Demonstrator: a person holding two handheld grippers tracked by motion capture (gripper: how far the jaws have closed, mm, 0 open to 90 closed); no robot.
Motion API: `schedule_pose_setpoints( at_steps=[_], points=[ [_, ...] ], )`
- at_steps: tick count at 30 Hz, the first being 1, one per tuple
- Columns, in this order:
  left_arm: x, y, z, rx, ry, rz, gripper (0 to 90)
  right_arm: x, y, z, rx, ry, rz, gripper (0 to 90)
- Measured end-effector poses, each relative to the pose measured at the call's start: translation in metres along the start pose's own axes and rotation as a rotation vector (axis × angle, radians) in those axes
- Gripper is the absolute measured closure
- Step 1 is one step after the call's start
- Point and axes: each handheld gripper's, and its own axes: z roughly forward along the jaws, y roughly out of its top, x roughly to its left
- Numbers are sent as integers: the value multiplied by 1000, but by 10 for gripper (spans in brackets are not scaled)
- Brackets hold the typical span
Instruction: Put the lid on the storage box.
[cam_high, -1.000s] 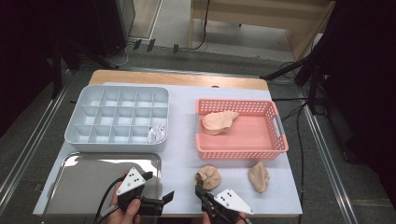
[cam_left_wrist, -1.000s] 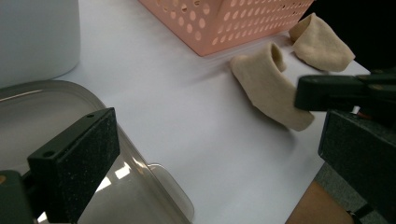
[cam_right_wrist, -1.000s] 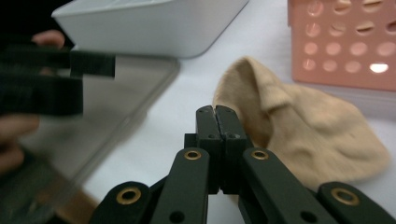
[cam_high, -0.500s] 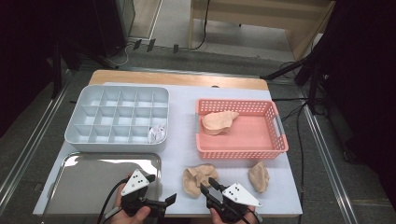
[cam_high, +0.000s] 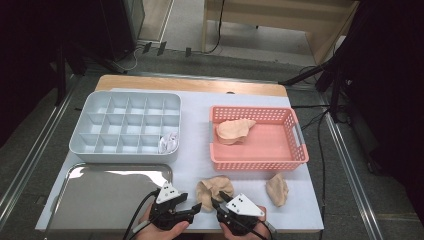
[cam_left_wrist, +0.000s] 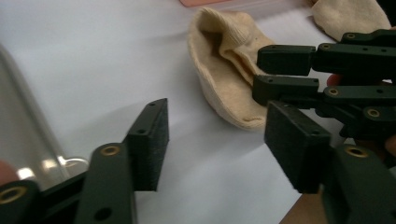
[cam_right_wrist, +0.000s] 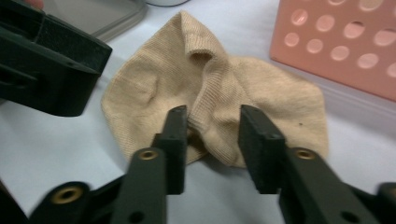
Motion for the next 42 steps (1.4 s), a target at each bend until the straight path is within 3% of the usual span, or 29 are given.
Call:
schedule_pose_setpoints(
  at_steps=[2, 4, 8, 11, 17, 22, 24, 26, 30, 32, 36, 38, 40, 42],
  points=[
    [-4, 4, 4, 22, 29, 22, 523, -1, 1, 0, -5, -5, 3, 838],
    [-4, 6, 5, 24, 32, 17, 600, -4, 2, -3, -14, 1, 41, 855],
    [0, 11, 8, 35, 13, 30, 861, -10, 7, -18, -87, 23, 136, 860],
    [6, 13, 4, 26, -21, 32, 895, -15, 12, -34, -120, 42, 191, 860],
    [12, 17, -18, 22, -128, 69, 895, -17, 16, -61, -157, 107, 304, 860],
    [16, 24, -34, 67, -198, 116, 892, -6, 21, -88, -173, 123, 294, 859],
    [19, 26, -33, 78, -196, 120, 874, -3, 21, -92, -148, 104, 283, 856],
    [20, 29, -28, 91, -170, 124, 838, -6, 16, -88, -128, 93, 308, 856],
    [24, 34, -14, 91, -103, 126, 782, -28, 10, -67, -101, 70, 398, 851],
    [24, 35, -8, 77, -94, 113, 764, -36, 10, -59, -88, 54, 413, 825],
    [23, 35, -7, 24, -94, 74, 696, -52, 12, -42, -81, -16, 377, 733],
    [22, 34, -8, 5, -91, 71, 658, -58, 13, -39, -102, -85, 339, 689],
    [21, 33, -12, -12, -71, 70, 624, -64, 13, -40, -121, -104, 338, 661],
    [21, 31, -15, -28, -77, 61, 584, -67, 12, -47, -174, -95, 348, 656]
  ],
)
